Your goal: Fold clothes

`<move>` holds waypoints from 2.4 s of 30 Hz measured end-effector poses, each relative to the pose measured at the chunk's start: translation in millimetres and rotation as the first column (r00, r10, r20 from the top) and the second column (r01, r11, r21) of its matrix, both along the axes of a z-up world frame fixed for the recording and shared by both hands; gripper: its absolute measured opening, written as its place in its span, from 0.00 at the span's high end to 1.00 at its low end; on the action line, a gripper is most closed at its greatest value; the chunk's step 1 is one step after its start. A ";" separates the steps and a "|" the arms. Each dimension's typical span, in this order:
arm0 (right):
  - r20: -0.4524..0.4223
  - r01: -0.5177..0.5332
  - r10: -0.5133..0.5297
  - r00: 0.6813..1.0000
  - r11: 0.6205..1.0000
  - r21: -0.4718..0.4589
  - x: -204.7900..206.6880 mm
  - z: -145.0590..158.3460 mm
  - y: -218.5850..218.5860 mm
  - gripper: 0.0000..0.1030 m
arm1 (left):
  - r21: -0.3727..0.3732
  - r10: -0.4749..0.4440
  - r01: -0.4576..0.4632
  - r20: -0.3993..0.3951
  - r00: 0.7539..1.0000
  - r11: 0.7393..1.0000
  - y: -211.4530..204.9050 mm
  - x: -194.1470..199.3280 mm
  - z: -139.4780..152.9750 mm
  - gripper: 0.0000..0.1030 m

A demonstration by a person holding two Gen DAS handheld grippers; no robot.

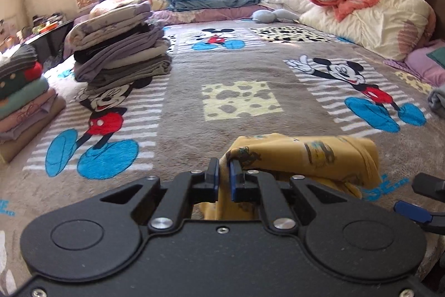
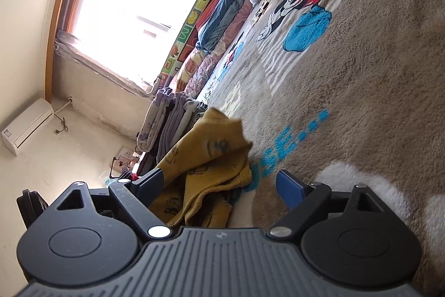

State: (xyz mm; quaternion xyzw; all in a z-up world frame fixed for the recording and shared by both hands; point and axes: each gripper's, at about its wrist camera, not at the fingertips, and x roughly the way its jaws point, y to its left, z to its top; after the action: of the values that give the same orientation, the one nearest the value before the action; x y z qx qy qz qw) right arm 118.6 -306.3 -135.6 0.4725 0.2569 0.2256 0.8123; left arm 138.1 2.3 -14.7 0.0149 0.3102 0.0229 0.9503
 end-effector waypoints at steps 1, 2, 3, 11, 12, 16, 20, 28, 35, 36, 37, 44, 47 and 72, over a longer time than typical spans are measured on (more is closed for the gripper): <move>0.000 0.000 0.000 1.000 1.000 -0.002 -0.1 0.0 0.2 0.15 | -0.025 0.025 -0.025 -0.006 1.000 0.999 10.3 -1.0 -1.6 0.94; 0.000 -0.001 0.001 1.000 1.000 -0.004 -0.2 0.0 0.4 0.15 | -0.049 0.049 -0.050 -0.014 0.999 0.998 20.2 -2.5 -4.3 0.94; 0.002 -0.002 0.002 1.000 1.000 -0.009 -0.8 0.3 0.8 0.15 | -0.071 0.072 -0.074 -0.022 0.997 0.995 29.2 -4.4 -7.3 0.94; 0.015 -0.032 0.033 0.999 0.997 -0.075 -4.3 4.6 10.8 0.19 | -0.220 0.256 -0.273 -0.104 0.961 0.937 96.9 -17.0 -36.4 0.94; 0.019 -0.038 0.040 0.999 0.995 -0.087 -4.6 5.6 12.8 0.21 | -0.232 0.275 -0.295 -0.112 0.955 0.927 104.1 -18.3 -40.0 0.94; 0.035 -0.068 0.073 0.997 0.988 -0.141 -7.6 9.5 21.2 0.27 | -0.265 0.312 -0.342 -0.150 0.938 0.901 122.7 -24.9 -49.3 0.93; 0.053 -0.100 0.113 0.992 0.973 -0.206 -11.5 14.3 32.4 0.30 | -0.241 0.324 -0.351 -0.146 0.935 0.905 130.3 -35.5 -43.7 0.59; 0.060 -0.157 0.182 0.981 0.941 -0.299 -17.4 19.1 54.8 0.30 | -0.153 0.115 -0.111 0.016 0.993 0.982 107.9 -61.6 0.8 0.47; 0.064 -0.169 0.201 0.978 0.930 -0.327 -20.7 20.0 61.1 0.30 | -0.032 -0.136 0.137 0.031 0.990 0.990 47.4 -78.2 3.1 0.38; 0.070 -0.170 0.204 0.977 0.928 -0.333 -21.1 21.0 61.7 0.30 | -0.039 -0.138 0.139 0.029 0.990 0.990 43.1 -80.0 0.7 0.38; 0.078 -0.169 0.207 0.975 0.925 -0.340 -22.2 22.3 62.7 0.30 | -0.045 -0.140 0.141 0.027 0.990 0.989 38.9 -81.7 -1.7 0.38; 0.253 -0.121 0.279 0.926 0.857 -0.501 -20.0 50.6 86.7 0.40 | -0.140 -0.064 0.063 -0.006 0.998 0.988 27.1 -83.2 -21.8 0.39; 0.266 -0.117 0.312 0.912 0.820 -0.561 -12.4 53.9 99.3 0.46 | -0.172 -0.014 0.011 -0.021 1.000 0.985 24.7 -80.9 -31.1 0.39; 0.352 -0.161 0.493 0.796 0.732 -0.662 12.7 68.0 155.1 0.83 | -0.144 0.153 -0.133 0.137 0.979 0.981 74.0 -83.5 -24.0 0.83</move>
State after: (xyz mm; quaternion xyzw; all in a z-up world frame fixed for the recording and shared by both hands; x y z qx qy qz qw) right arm 131.3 -151.2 -67.6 0.0580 0.1745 0.3924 0.9012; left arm 54.6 76.3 -38.7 -0.0732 0.2401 0.0717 0.9653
